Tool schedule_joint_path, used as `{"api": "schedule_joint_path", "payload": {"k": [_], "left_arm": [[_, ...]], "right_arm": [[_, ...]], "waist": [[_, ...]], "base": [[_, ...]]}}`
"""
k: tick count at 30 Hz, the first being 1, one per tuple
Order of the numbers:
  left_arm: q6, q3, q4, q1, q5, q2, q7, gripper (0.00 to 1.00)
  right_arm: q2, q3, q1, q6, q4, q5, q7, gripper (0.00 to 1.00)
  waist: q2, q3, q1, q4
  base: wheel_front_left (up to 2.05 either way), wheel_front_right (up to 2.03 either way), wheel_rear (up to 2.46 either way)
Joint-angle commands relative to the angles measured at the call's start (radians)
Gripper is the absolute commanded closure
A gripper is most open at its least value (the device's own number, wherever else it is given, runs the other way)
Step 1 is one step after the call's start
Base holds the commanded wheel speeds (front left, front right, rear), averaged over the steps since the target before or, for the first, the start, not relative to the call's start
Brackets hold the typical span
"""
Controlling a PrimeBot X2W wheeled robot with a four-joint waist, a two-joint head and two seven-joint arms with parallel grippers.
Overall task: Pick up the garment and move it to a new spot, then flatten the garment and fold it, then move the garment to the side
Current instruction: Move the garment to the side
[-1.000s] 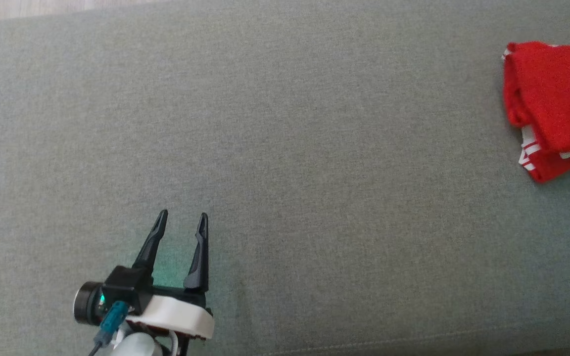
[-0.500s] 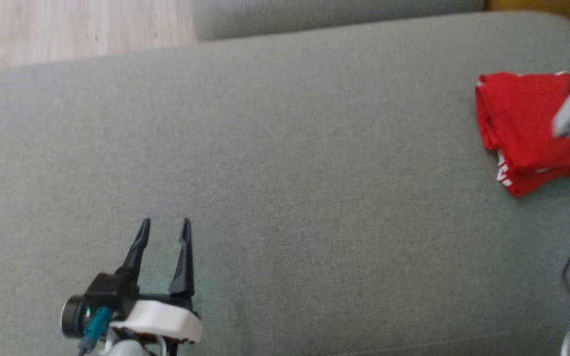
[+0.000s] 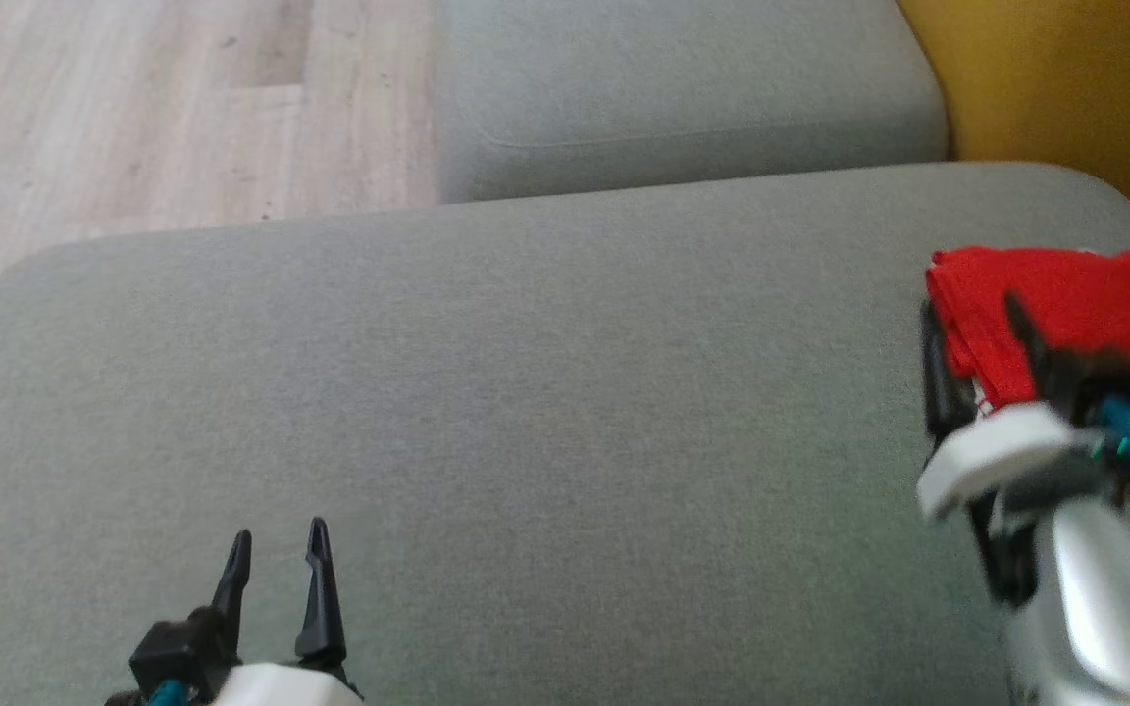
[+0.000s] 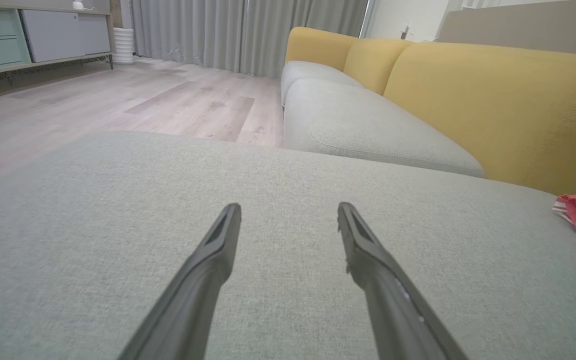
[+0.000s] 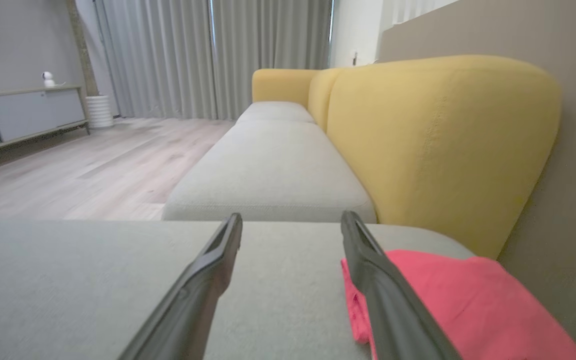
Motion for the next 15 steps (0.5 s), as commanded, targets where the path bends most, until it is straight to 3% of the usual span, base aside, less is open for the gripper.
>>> {"api": "schedule_joint_path", "payload": {"k": [1, 15], "left_arm": [[-0.006, 0.047, -0.022, -0.033, -0.003, 0.007, -0.015, 0.0], [-0.025, 0.031, -0.009, 0.021, -0.006, -0.005, -0.014, 0.0]], "right_arm": [[0.007, 0.028, -0.019, 0.007, -0.043, -0.001, -0.014, 0.0], [0.014, 0.087, 0.347, 0.007, -0.256, 0.183, -0.073, 0.0]], "waist": [[0.0, -0.013, 0.0003, 0.015], [0.0, -0.064, 0.0003, 0.087]], "base": [[0.0, 0.0, 0.0], [0.0, 0.0, 0.0]]}}
